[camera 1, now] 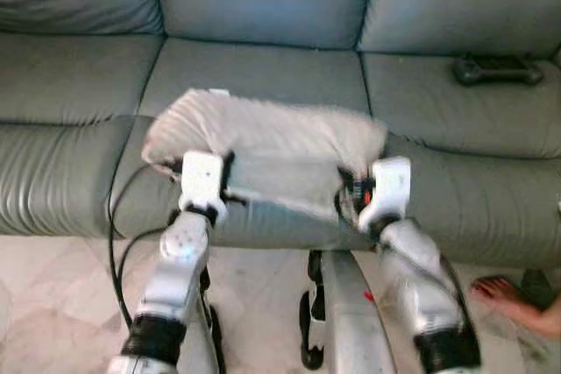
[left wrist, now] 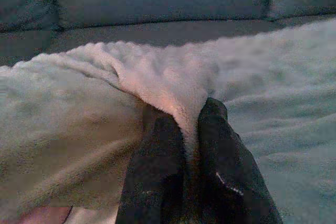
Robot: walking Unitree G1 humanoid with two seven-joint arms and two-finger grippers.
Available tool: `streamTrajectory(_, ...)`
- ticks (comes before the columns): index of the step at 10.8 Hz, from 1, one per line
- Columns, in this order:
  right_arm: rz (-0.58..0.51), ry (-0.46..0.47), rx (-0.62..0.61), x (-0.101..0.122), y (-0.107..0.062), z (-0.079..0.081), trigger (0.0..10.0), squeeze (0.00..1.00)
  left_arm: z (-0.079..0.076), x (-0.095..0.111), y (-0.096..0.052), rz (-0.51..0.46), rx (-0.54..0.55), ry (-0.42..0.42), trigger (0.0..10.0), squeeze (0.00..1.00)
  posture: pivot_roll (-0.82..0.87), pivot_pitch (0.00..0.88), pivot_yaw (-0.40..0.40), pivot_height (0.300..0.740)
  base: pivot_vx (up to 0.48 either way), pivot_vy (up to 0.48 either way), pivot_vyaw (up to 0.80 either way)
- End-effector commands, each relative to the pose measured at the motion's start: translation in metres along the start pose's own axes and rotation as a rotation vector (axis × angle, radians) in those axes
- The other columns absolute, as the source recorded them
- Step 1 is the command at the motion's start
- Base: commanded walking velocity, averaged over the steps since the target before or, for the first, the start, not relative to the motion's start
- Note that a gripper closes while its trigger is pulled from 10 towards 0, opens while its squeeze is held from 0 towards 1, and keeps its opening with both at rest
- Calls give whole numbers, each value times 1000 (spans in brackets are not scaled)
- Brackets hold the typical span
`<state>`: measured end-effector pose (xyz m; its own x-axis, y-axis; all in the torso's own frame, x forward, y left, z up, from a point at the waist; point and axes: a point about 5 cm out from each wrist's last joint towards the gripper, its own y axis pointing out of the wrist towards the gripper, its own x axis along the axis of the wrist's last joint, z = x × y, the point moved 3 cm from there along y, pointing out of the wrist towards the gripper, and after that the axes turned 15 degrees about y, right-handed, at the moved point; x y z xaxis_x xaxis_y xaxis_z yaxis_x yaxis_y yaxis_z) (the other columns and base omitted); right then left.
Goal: Move the pillow to the sofa
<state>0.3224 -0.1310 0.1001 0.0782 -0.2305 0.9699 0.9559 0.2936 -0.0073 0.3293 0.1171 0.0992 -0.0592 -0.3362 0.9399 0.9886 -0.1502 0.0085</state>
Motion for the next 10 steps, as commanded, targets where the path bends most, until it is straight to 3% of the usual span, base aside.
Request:
streamTrajectory(1, 34, -2, -45, -6, -7, -19, 10000, 0, 33, -12, -3, 44, 148, 40, 10000, 0, -41, 285, -23, 579, 0, 0, 0)
streamTrajectory(2, 46, -19, 11, -2, 0, -12, 10000, 0, 45, -15, -3, 63, 202, 63, 10000, 0, -37, 300, -25, 579, 0, 0, 0)
streamTrajectory(4, 97, -52, 44, -13, 4, -1, 10000, 0, 49, -31, -11, 135, 212, 96, 10000, 0, -21, 310, -32, 579, 0, 0, 0)
streamTrajectory(5, 153, -83, -22, -26, -4, -16, 10000, 0, 45, -38, -16, 183, 206, 96, 10000, 0, -14, 317, -34, 579, 0, 0, 0)
streamTrajectory(6, 149, -87, -113, -25, -10, -36, 10000, 0, 38, -44, -19, 225, 188, 67, 10000, 0, -11, 323, -33, 579, 0, 0, 0)
streamTrajectory(10, 111, -132, -232, 2, -10, -84, 10000, 0, 12, -40, -14, 289, 59, 34, 10000, 0, 1, 367, -9, 579, 0, 0, 0)
